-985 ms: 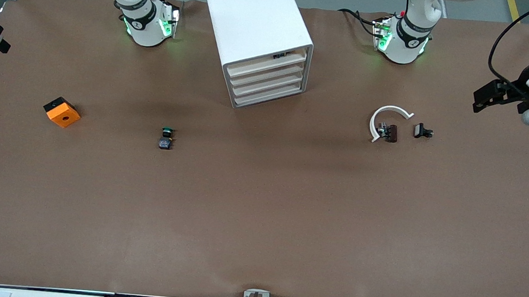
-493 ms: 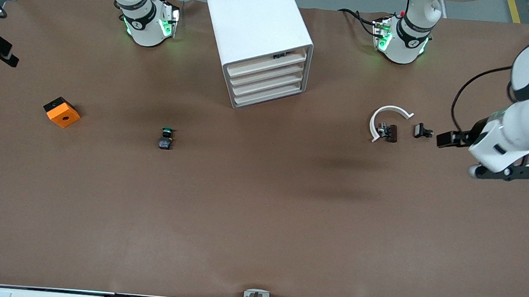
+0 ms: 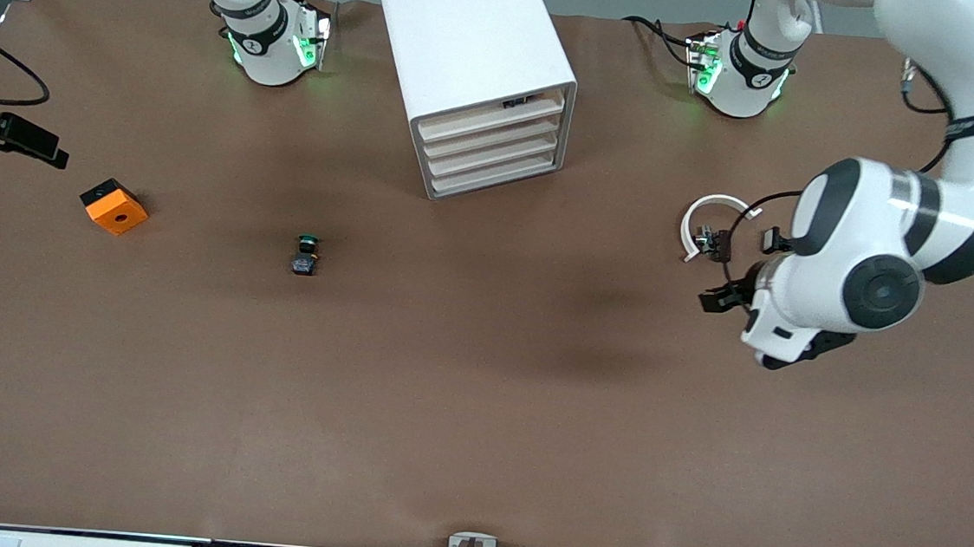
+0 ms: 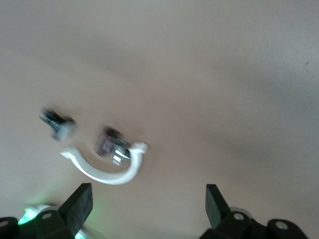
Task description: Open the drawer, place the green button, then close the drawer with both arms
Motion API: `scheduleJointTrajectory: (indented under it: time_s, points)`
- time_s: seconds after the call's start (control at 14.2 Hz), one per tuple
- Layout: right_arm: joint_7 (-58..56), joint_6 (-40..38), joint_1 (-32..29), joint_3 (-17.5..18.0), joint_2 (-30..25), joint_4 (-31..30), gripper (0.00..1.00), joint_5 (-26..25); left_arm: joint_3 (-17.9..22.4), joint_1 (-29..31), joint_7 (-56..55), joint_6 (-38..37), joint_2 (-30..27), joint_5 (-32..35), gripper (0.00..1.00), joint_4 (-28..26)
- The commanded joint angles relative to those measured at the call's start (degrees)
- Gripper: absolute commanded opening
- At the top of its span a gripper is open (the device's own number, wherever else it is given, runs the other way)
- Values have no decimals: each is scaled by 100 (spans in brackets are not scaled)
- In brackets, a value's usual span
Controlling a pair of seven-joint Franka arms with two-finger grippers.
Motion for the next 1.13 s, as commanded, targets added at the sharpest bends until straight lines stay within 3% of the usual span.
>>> scheduleJointTrajectory:
  time_s: [0.0, 0.28, 0.63, 0.84, 1.06]
  points:
    - [-5, -96, 42, 9, 225, 130, 100, -51, 8, -151, -907, 21, 414, -312, 100, 194]
    - [39, 8, 103, 9, 252, 52, 100, -16, 8, -792, -2786, 389, 862, -304, 100, 325]
    - [485, 456, 806, 18, 226, -439, 100, 63, -1, -1444, -5995, 495, 1575, -373, 100, 827]
    - [978, 1061, 982, 18, 94, -1124, 100, 467, 8, -1550, -6254, 531, 1716, -1547, 100, 784]
    - [1207, 1747, 1106, 18, -160, -1897, 100, 617, 8, -1795, -6578, 487, 1917, -2288, 100, 704]
